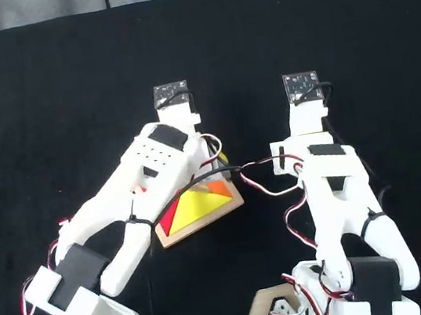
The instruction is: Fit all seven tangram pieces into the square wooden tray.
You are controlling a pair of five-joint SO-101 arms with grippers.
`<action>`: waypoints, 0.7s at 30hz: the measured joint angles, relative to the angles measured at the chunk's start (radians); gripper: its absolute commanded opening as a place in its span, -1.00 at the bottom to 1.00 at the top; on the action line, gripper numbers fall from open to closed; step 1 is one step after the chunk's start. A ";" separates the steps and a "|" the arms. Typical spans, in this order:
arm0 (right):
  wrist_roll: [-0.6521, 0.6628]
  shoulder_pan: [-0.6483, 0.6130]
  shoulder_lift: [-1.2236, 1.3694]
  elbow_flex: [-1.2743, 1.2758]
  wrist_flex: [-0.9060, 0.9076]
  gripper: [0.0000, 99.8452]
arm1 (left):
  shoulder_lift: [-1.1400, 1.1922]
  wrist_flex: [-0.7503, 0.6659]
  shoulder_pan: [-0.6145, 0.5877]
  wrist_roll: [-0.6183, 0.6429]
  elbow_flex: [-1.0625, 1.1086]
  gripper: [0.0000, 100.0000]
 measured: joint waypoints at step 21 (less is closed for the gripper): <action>0.000 0.000 0.000 0.000 0.000 -0.83 | 0.064 -0.048 0.006 -0.002 -0.015 -0.41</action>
